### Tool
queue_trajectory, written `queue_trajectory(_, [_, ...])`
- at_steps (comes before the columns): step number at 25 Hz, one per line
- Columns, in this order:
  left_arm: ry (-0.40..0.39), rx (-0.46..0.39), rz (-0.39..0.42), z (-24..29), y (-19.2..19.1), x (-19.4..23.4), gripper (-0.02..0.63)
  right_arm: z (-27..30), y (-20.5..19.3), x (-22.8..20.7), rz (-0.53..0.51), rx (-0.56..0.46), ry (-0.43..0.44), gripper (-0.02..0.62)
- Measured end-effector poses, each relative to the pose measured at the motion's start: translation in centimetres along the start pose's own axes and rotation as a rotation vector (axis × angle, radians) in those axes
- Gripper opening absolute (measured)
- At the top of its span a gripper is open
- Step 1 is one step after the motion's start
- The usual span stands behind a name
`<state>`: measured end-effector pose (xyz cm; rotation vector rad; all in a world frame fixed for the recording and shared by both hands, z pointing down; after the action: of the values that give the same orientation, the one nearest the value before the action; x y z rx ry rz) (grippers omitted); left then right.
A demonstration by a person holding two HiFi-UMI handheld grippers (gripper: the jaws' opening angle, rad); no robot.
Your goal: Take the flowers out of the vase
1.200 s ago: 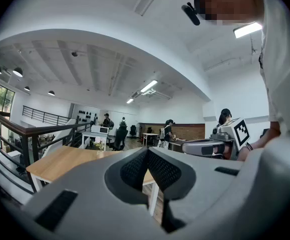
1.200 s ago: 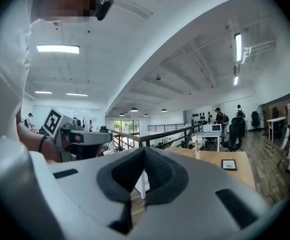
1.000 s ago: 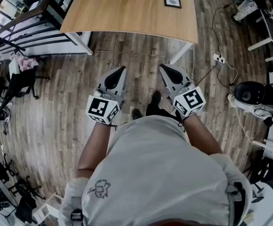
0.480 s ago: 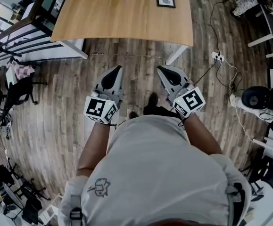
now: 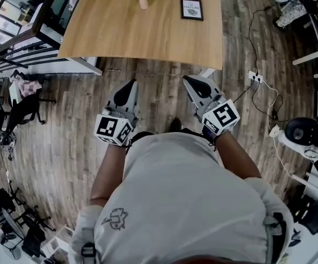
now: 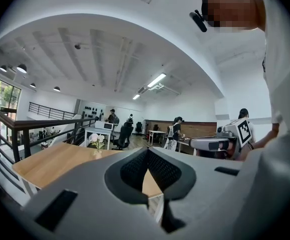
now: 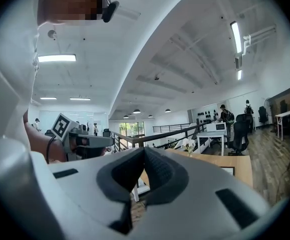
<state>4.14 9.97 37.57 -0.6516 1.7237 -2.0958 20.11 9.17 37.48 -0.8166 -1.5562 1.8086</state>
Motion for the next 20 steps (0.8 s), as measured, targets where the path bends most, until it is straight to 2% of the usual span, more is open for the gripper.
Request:
queue_trajectory(10, [0.001, 0.013, -0.008, 3.0, -0.1, 3.0, 0.003, 3.1, -0.2, -2.7, 0.046, 0.006, 0.016, 0.004])
queue_trajectory(13, [-0.012, 0.004, -0.036, 4.2, 0.1, 4.9, 0.003, 5.0, -0.2, -3.1, 0.051, 0.019, 0.013, 0.005])
queue_trajectory(20, [-0.068, 0.014, -0.021, 7.8, 0.9, 10.7, 0.004, 11.4, -0.2, -5.6, 0.071, 0.045, -0.024, 0.005])
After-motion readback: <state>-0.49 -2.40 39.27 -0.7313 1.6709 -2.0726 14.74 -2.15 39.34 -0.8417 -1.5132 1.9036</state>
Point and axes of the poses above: the fingertips, and each gripper's own axes: z forward along the fingers, x to its left, y out of its top, the point moved 1 cm from there along -z, backward along the fingers, and after that the axes turned 4 degrees about x, right-handed, at the moved point
